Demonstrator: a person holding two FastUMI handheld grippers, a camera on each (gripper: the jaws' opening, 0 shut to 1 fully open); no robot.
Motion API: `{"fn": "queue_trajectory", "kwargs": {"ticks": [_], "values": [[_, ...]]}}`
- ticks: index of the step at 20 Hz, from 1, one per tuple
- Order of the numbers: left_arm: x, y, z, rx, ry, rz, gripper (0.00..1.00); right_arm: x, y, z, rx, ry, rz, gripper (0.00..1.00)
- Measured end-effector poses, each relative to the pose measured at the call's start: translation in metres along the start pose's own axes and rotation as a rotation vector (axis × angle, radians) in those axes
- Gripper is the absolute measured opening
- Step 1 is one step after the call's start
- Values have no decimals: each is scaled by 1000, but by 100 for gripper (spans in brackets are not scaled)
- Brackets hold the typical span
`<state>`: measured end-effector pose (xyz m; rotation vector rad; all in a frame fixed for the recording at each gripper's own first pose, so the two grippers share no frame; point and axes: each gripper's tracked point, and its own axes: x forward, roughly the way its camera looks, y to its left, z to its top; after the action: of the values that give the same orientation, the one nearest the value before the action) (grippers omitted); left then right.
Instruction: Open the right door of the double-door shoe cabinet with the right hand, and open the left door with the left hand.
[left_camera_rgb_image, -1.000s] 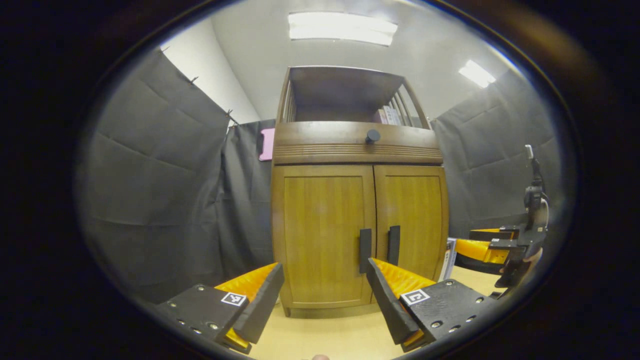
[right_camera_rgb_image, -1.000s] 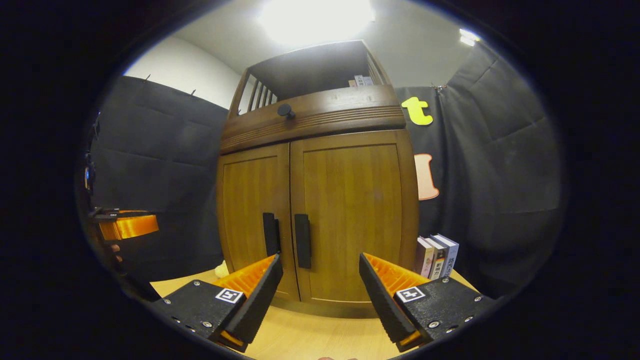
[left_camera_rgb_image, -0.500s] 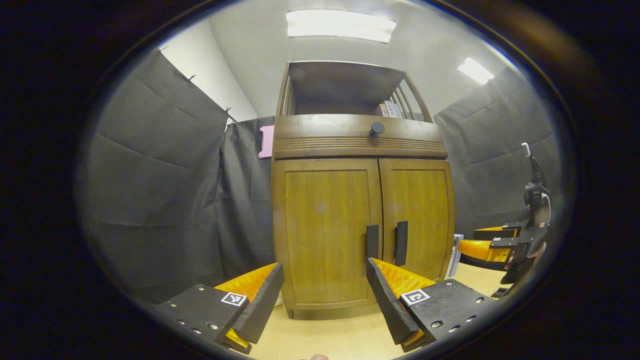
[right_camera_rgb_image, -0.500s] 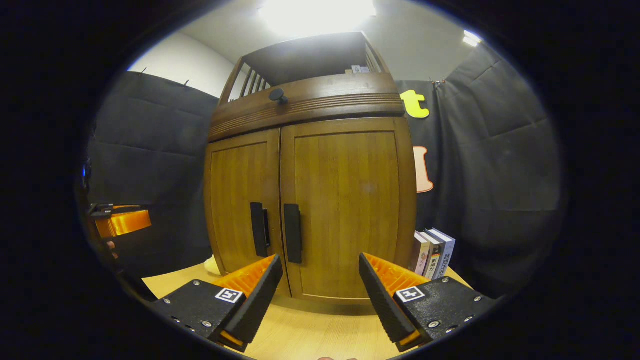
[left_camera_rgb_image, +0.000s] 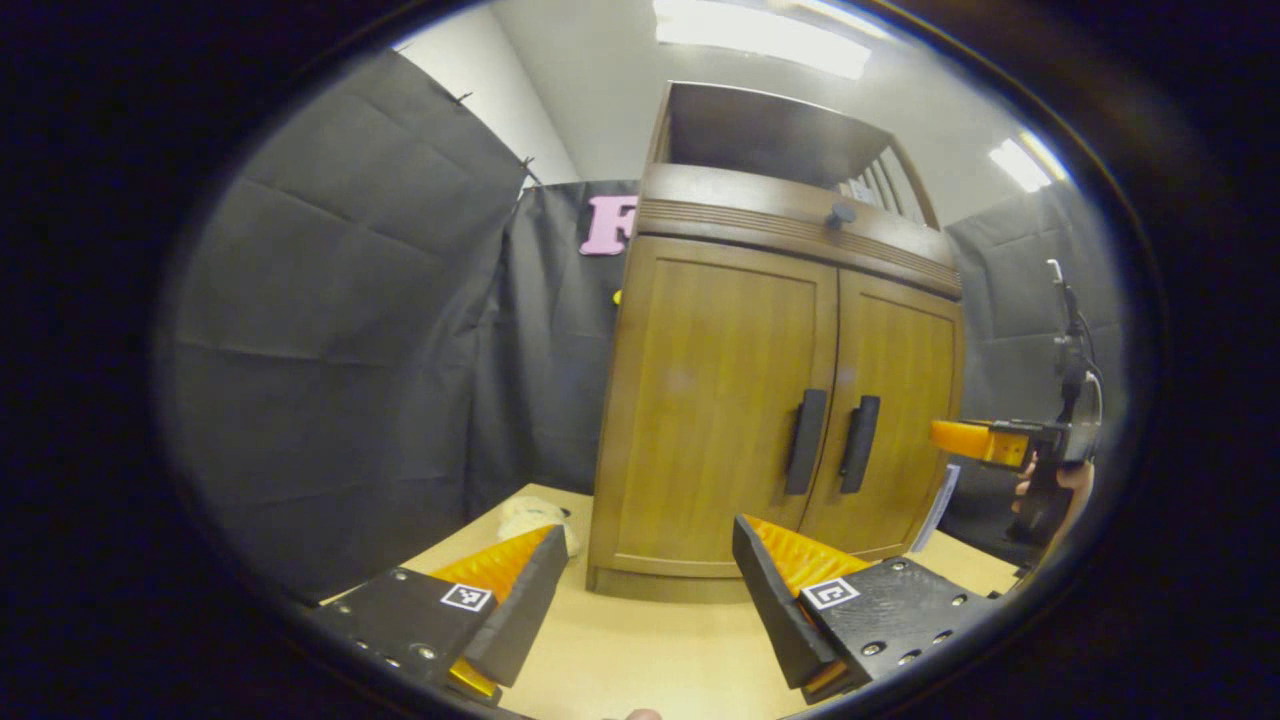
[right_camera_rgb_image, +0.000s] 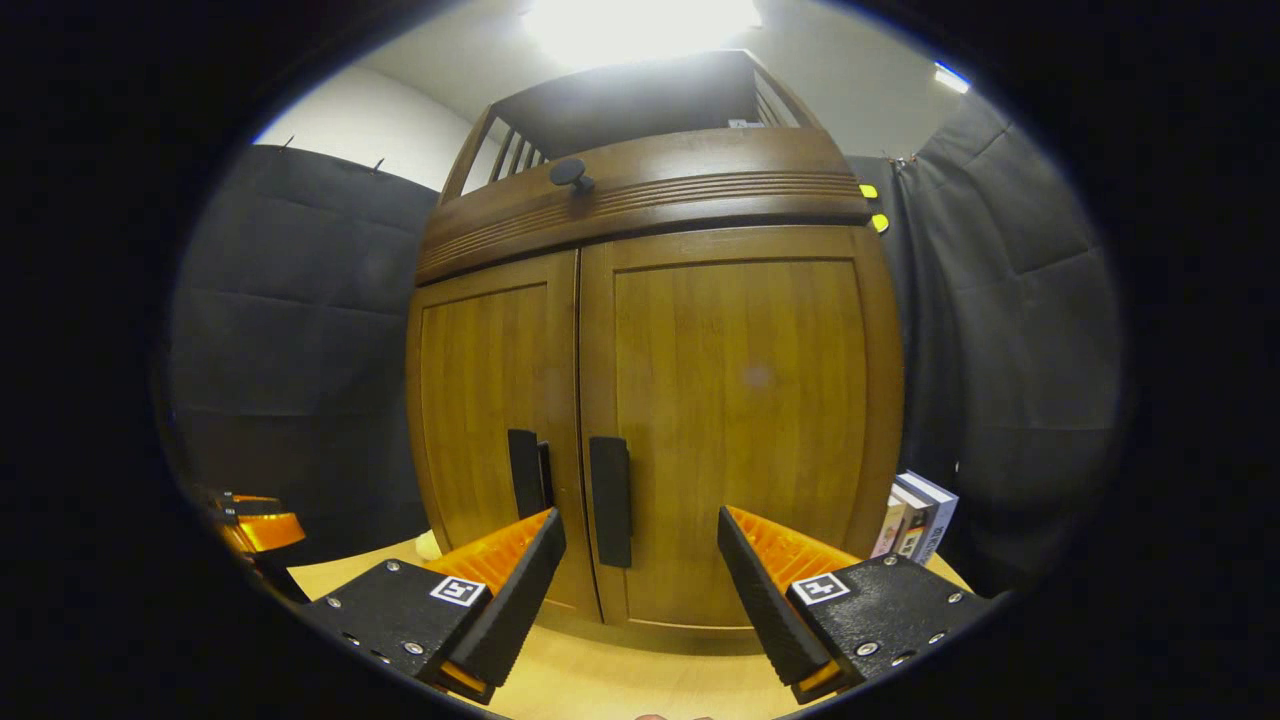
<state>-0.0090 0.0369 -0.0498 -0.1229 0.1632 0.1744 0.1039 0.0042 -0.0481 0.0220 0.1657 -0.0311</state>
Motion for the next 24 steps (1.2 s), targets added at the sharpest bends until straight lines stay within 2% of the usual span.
{"fn": "queue_trajectory", "kwargs": {"ticks": [4,9,14,15,16,17,19,22,23,24], "values": [[-2,10,-6,-14,1,56,96,30,1,-8,-3,11,-13,95],[-2,13,-8,-16,3,71,95,62,12,-15,-24,26,-4,95],[2,15,-16,-3,37,85,95,83,11,-30,-64,44,-48,95],[3,15,-17,-9,48,85,100,86,12,-35,-67,51,-45,94],[3,15,-16,-17,58,84,95,88,13,-38,-68,60,-40,93],[2,16,-16,-24,65,83,95,92,14,-42,-67,72,-37,92],[2,17,-14,-37,73,85,96,98,17,-46,-60,78,-37,80],[3,18,-16,-56,74,99,95,102,25,-49,-28,81,-21,52],[4,18,-16,-65,76,102,100,104,25,-47,-16,62,-25,43],[5,18,-17,-74,80,102,95,103,25,-48,-3,64,-21,34]]}}
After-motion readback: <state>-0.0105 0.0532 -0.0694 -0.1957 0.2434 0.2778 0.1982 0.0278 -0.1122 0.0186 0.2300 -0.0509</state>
